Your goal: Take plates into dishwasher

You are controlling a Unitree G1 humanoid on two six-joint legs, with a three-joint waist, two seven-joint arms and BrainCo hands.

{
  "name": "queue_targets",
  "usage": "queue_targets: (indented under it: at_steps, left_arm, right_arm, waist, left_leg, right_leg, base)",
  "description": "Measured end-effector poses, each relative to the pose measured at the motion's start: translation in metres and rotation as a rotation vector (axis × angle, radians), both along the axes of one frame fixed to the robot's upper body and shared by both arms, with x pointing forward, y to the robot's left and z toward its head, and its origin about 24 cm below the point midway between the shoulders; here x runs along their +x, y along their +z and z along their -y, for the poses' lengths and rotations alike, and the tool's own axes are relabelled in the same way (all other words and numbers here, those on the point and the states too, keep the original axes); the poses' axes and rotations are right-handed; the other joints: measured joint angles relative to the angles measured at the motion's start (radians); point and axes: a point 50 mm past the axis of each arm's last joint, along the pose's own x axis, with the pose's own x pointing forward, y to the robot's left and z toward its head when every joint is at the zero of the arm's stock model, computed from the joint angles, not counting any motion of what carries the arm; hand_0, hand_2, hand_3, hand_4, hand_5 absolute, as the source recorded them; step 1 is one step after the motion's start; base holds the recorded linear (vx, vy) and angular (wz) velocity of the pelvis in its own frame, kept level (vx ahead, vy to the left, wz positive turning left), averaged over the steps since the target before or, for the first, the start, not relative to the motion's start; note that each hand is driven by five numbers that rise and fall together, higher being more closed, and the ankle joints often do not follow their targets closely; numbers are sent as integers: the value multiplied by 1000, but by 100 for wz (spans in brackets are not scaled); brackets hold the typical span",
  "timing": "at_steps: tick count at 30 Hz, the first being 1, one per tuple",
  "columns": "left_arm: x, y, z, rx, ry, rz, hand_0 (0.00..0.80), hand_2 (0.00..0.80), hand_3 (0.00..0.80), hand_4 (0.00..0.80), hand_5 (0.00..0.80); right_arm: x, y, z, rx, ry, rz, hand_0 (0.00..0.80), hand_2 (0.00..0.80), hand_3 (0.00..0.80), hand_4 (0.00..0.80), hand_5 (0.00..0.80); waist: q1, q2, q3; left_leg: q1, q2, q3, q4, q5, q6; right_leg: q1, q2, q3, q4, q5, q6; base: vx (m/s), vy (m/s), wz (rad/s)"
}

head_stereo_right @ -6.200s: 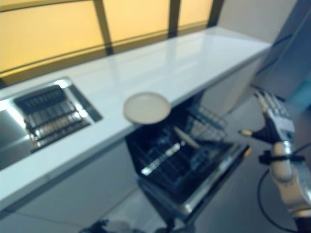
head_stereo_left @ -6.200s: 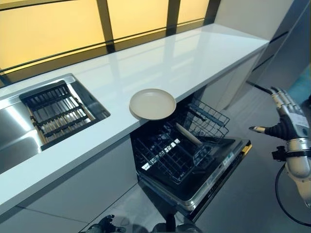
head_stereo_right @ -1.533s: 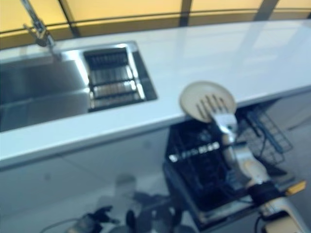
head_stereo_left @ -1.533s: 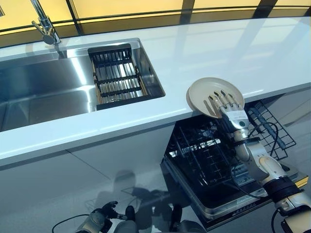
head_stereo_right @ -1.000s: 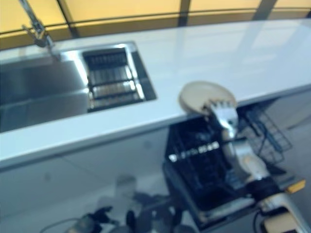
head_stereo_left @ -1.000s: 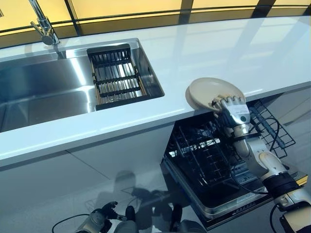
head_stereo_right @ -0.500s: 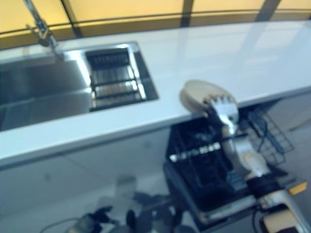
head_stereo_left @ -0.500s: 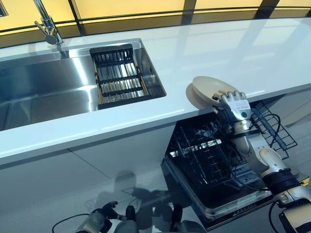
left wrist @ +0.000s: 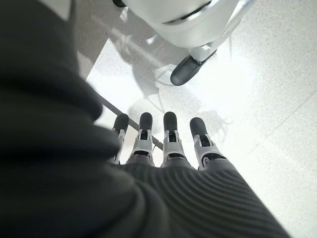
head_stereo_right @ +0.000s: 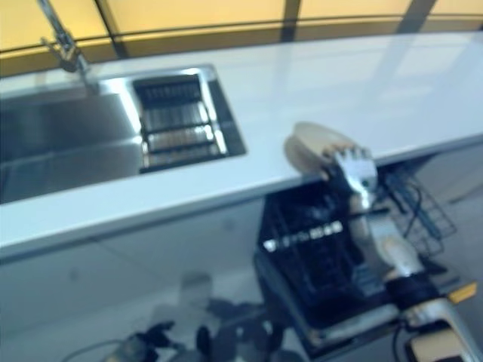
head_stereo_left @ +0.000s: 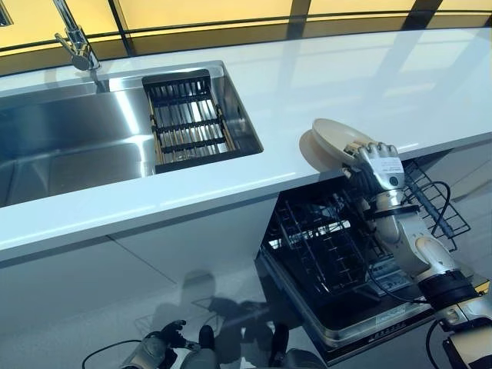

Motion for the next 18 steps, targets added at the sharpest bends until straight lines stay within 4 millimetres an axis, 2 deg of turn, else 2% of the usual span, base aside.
queue_targets:
  at_steps: [10,18]
  left_arm:
    - [-2,-1,0,-2,3,-3,0,0,0,0,0]
    - [-2,-1,2,-6,3,-3,0,0,0,0,0]
  right_arm:
    - [-15,38,14,17,-28,227,800,800,800,800,800]
    - [-22,51,21,52,-46,324,800,800,800,800,800]
  waist:
    - [-3,-1,0]
    - [-10,-2,1]
  left_leg:
    - [1,0,1,0,0,0]
    - [1,0,3,0,0,0]
  right_leg:
    - [0,0,3,0,0,0]
    - [0,0,5,0,0,0]
  base:
    - [0,0,0]
    - [0,0,0]
